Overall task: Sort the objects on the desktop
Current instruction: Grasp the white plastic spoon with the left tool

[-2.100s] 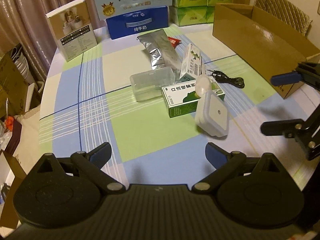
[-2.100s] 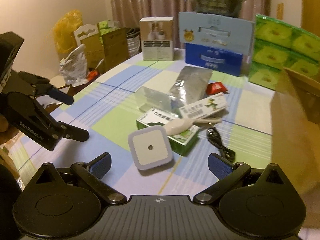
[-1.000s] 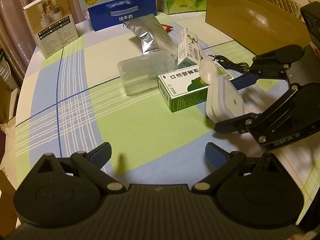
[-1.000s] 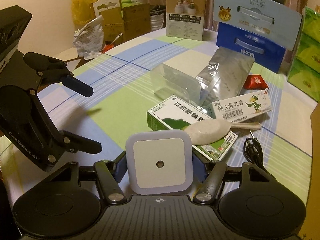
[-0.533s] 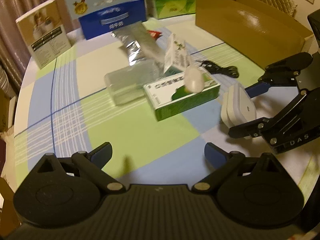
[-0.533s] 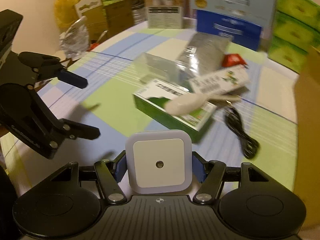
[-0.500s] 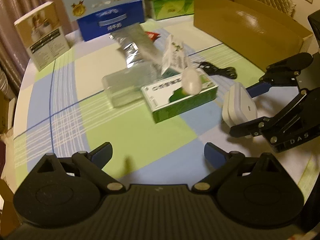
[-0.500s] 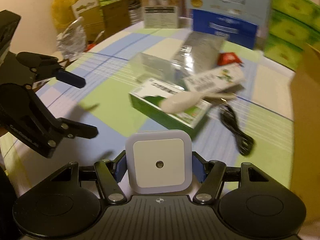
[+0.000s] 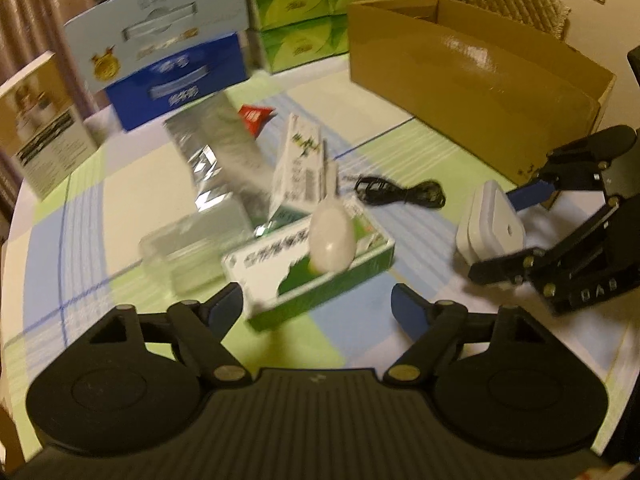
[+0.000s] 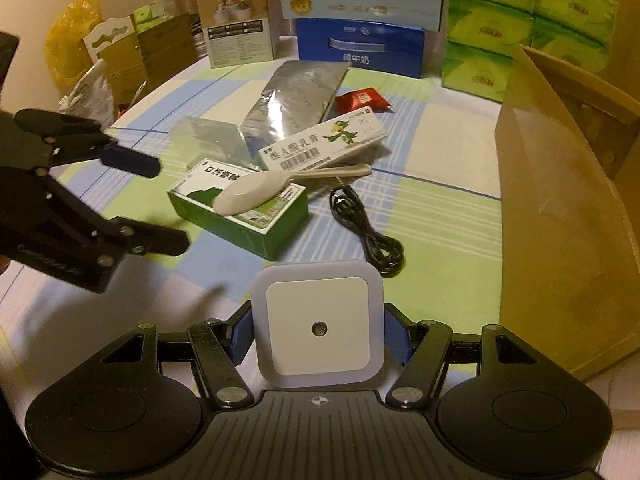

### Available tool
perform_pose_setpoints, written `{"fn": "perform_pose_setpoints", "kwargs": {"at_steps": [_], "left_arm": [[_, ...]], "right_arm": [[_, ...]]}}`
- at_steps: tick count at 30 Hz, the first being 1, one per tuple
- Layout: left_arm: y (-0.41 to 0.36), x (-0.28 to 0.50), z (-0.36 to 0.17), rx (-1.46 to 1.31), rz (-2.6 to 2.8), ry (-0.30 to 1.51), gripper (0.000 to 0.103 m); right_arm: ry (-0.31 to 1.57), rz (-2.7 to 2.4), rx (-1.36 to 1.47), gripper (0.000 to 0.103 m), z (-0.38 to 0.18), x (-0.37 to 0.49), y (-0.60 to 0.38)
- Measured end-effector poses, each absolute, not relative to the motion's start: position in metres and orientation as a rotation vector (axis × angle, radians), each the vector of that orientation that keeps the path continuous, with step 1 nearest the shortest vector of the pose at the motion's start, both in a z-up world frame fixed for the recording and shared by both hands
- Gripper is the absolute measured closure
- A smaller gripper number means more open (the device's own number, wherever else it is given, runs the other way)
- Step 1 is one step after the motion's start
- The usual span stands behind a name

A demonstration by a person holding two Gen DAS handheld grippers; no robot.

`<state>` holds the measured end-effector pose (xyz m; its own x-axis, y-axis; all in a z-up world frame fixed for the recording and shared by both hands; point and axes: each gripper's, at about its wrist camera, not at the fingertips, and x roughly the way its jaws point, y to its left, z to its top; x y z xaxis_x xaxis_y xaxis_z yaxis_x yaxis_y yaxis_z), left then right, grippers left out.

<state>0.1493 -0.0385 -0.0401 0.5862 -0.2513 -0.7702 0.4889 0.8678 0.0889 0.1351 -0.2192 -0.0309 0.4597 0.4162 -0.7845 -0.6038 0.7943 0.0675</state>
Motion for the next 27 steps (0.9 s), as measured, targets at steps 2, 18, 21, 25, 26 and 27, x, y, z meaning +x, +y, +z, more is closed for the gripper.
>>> {"fn": "perform_pose_setpoints", "kwargs": {"at_steps": [2, 18, 21, 25, 26, 27], "left_arm": [[-0.047, 0.158, -0.042, 0.322, -0.455, 0.819, 0.03], [-0.064, 0.196, -0.055, 0.228, -0.477, 0.849, 0.076], [-0.063, 0.186, -0.052, 0.231, -0.481, 0.857, 0.076], [-0.056, 0.165, -0.05, 0.2, -0.472, 0.884, 0.077], [-0.054, 0.159, -0.05, 0.192, -0.471, 0.888, 0.077], [-0.053, 0.153, -0.051, 0.187, -0.469, 0.892, 0.077]], "right_arm": [[0.893, 0.631, -0.226, 0.041, -0.032, 0.137, -0.222], [0.901, 0.623, -0.182, 0.041, -0.034, 0.146, -0.228], [0.905, 0.625, -0.18, 0.041, -0.034, 0.145, -0.227], [0.908, 0.621, -0.173, 0.041, -0.034, 0.143, -0.227], [0.911, 0.62, -0.17, 0.041, -0.034, 0.143, -0.227], [0.913, 0.62, -0.167, 0.041, -0.035, 0.142, -0.227]]}}
